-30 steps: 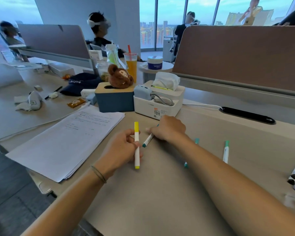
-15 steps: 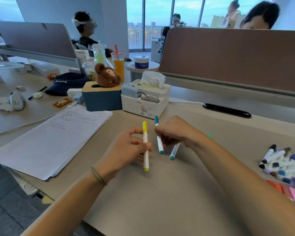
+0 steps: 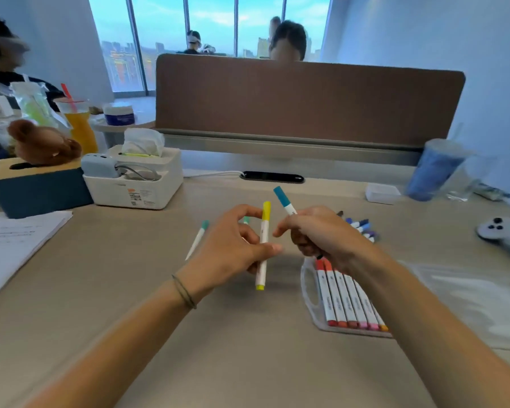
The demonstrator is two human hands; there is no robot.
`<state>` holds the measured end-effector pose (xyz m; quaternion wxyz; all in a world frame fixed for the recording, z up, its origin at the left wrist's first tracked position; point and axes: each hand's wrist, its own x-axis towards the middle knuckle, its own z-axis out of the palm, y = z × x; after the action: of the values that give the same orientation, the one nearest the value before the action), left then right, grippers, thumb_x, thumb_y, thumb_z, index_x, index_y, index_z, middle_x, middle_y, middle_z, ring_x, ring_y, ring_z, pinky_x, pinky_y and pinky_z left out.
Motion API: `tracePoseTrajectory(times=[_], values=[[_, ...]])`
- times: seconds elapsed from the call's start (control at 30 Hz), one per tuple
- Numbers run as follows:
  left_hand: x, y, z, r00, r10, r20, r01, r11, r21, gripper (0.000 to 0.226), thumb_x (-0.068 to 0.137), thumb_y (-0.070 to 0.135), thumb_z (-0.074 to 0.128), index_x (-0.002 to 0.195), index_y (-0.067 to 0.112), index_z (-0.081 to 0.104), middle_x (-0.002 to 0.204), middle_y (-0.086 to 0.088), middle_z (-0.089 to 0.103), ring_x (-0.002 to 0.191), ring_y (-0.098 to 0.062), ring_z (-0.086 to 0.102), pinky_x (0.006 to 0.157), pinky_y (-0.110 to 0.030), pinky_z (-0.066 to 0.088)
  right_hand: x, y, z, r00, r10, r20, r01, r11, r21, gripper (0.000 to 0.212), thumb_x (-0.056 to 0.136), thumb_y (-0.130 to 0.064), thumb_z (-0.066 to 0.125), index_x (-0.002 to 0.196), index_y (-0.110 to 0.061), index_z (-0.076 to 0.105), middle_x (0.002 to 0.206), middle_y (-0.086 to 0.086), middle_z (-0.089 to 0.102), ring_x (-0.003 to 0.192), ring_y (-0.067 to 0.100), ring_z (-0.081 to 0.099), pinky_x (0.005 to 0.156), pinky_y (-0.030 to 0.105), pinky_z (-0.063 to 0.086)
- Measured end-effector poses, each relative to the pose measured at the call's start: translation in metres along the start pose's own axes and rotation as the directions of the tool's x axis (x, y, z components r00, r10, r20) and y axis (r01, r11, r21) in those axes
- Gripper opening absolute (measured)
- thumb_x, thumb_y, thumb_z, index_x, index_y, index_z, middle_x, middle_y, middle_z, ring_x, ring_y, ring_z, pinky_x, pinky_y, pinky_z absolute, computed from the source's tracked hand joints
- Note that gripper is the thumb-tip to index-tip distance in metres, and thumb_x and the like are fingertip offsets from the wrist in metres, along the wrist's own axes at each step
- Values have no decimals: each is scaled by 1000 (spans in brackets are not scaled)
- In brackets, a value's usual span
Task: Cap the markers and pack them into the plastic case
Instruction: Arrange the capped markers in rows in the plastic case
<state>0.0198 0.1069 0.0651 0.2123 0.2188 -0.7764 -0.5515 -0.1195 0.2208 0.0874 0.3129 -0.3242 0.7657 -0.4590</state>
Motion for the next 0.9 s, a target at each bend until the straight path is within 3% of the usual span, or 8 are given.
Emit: tracePoseTrajectory(times=[0.17, 0.23, 0.3, 0.37, 0.5, 0.6, 0.7, 0.9], values=[[11, 11, 50, 996, 62, 69, -72, 985, 157, 62, 74, 29, 87, 126, 30, 54, 68, -3, 68, 58, -16, 71, 60, -32, 62, -25, 18, -31, 986, 13, -165, -48, 976, -211, 27, 89, -47, 70, 85, -20, 73, 65, -1, 65, 53, 8, 60, 48, 20, 48], [17, 12, 67, 991, 82, 108, -99, 982, 159, 65, 72, 32, 88, 128, 30, 56, 62, 2, 65, 56, -13, 69, 57, -28, 60, -32, 26, -43, 983, 11, -185, -46, 981, -190, 25, 88, -46, 73, 82, -21, 72, 63, -2, 69, 49, 5, 64, 47, 17, 51], [20, 15, 82, 984, 94, 153, -120, 978, 168, 62, 72, 34, 88, 126, 30, 57, 59, 7, 64, 57, -8, 69, 53, -19, 55, -38, 34, -55, 983, 11, -181, -43, 984, -174, 21, 86, -42, 76, 80, -22, 74, 63, -3, 72, 55, 8, 67, 61, 26, 59], [22, 21, 96, 972, 98, 213, -133, 978, 161, 58, 75, 33, 86, 125, 30, 57, 62, 9, 67, 58, -6, 70, 51, -14, 52, -43, 43, -66, 983, 13, -183, -46, 982, -182, 20, 85, -37, 78, 74, -21, 73, 59, -7, 69, 55, 5, 63, 64, 29, 55], [32, 23, 118, 953, 75, 293, -127, 979, 161, 67, 77, 35, 83, 135, 32, 50, 70, 4, 73, 59, -12, 72, 55, -21, 58, -46, 58, -88, 974, 71, -214, -101, 986, -132, 23, 88, -26, 75, 66, -19, 69, 49, -9, 56, 44, 1, 48, 53, 22, 40], [50, 20, 124, 944, 71, 322, -183, 925, 333, 50, 72, 48, 83, 113, 33, 61, 80, 2, 71, 69, -12, 69, 67, -28, 60, -45, 68, -108, 957, 147, -250, -185, 973, -136, 20, 88, -26, 74, 75, -10, 71, 56, -1, 55, 50, 8, 46, 51, 23, 39], [63, 13, 130, 923, 46, 381, -241, 841, 484, 37, 70, 53, 82, 85, 27, 60, 81, 6, 64, 72, -9, 58, 65, -26, 51, -43, 80, -127, 937, 251, -241, -304, 928, -217, 22, 87, -31, 75, 81, -9, 74, 60, -1, 59, 53, 11, 49, 51, 23, 40], [69, 4, 149, 849, -45, 527, -343, 712, 613, 39, 72, 57, 79, 78, 26, 56, 82, 8, 67, 79, -6, 62, 75, -29, 56, -42, 98, -141, 909, 357, -215, -412, 848, -334, 23, 89, -34, 76, 73, -18, 70, 59, -5, 60, 54, 10, 51, 52, 23, 39]])
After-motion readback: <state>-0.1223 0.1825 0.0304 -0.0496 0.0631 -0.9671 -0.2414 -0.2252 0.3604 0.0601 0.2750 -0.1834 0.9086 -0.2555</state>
